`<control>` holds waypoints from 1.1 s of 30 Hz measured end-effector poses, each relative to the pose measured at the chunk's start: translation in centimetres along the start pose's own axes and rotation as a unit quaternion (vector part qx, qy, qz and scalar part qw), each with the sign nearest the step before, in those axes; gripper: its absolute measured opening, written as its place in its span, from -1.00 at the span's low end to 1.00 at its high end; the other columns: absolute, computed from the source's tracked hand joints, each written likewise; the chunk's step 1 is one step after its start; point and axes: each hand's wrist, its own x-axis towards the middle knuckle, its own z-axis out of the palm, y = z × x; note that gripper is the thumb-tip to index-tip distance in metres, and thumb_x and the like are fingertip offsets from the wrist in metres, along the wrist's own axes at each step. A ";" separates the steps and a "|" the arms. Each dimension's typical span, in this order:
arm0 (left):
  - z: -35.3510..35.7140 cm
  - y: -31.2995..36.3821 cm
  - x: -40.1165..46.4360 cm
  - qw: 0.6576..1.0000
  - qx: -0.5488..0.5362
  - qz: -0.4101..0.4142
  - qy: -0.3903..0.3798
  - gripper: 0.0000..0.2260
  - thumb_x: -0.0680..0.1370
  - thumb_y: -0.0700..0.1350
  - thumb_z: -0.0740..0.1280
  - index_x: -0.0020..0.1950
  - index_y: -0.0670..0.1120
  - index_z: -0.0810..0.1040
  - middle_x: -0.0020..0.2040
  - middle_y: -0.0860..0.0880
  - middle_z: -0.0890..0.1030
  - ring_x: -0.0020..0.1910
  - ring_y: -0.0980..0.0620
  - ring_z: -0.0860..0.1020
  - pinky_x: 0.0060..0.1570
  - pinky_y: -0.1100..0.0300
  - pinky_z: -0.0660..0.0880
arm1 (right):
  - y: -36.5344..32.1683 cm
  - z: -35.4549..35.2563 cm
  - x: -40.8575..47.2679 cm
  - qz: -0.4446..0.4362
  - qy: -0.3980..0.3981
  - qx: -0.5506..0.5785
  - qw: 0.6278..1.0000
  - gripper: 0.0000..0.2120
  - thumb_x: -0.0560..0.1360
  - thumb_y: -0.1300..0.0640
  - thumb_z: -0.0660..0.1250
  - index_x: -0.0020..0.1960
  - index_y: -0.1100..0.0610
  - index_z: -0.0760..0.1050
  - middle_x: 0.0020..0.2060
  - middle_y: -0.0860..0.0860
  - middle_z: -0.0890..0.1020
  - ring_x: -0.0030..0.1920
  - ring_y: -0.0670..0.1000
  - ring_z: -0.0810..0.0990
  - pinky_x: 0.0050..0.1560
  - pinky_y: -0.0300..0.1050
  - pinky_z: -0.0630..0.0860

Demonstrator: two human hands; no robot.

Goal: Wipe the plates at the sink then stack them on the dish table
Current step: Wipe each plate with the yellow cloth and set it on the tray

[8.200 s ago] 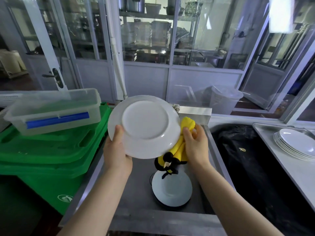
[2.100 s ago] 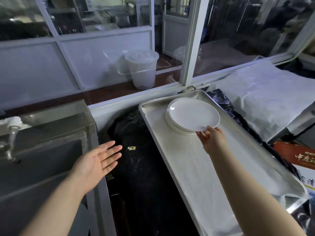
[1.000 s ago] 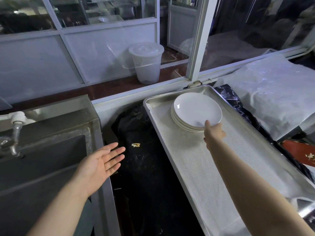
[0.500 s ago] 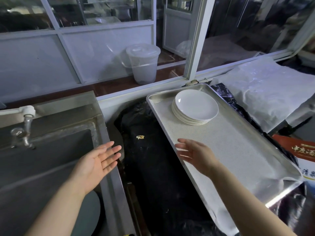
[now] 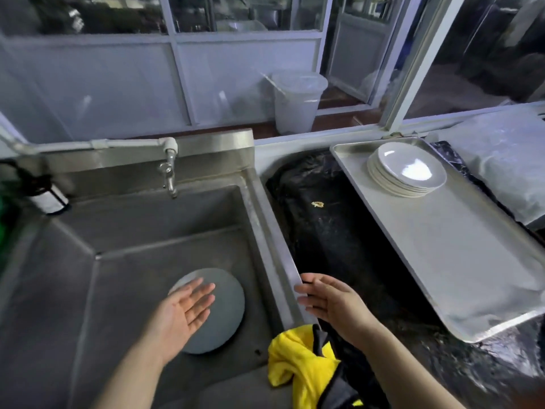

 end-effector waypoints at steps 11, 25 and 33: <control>-13.3 -0.5 -2.8 0.995 -0.076 -0.016 0.065 -0.75 0.62 -0.18 0.09 0.10 -0.08 0.57 -0.07 -0.04 0.71 0.02 -0.02 0.57 0.12 0.06 0.39 | 7.9 10.4 1.0 0.073 0.041 -0.062 0.995 -0.88 0.47 0.21 0.38 0.01 0.17 0.58 -0.16 0.13 0.65 -0.21 0.04 0.57 -0.25 -0.18 0.46; -19.7 -2.5 -1.7 0.948 -0.202 -0.069 0.235 -0.83 0.62 -0.19 0.14 -0.03 -0.11 0.52 -0.31 -0.05 0.70 -0.28 0.00 0.66 -0.31 0.21 0.57 | 16.3 12.5 13.7 0.259 0.101 -0.134 0.951 -0.92 0.48 0.34 0.37 -0.04 0.24 0.52 -0.29 0.17 0.59 -0.35 0.06 0.53 -0.48 -0.21 0.49; -21.2 -3.7 -0.9 0.936 -0.225 -0.051 0.265 -0.78 0.62 -0.20 0.11 0.08 -0.12 0.54 -0.17 -0.08 0.70 -0.10 -0.05 0.59 -0.10 0.12 0.47 | 22.2 12.2 19.6 0.306 0.212 -0.207 0.905 -0.66 0.51 0.21 0.39 0.21 0.33 0.44 -0.09 0.25 0.57 -0.15 0.19 0.57 -0.20 -0.02 0.52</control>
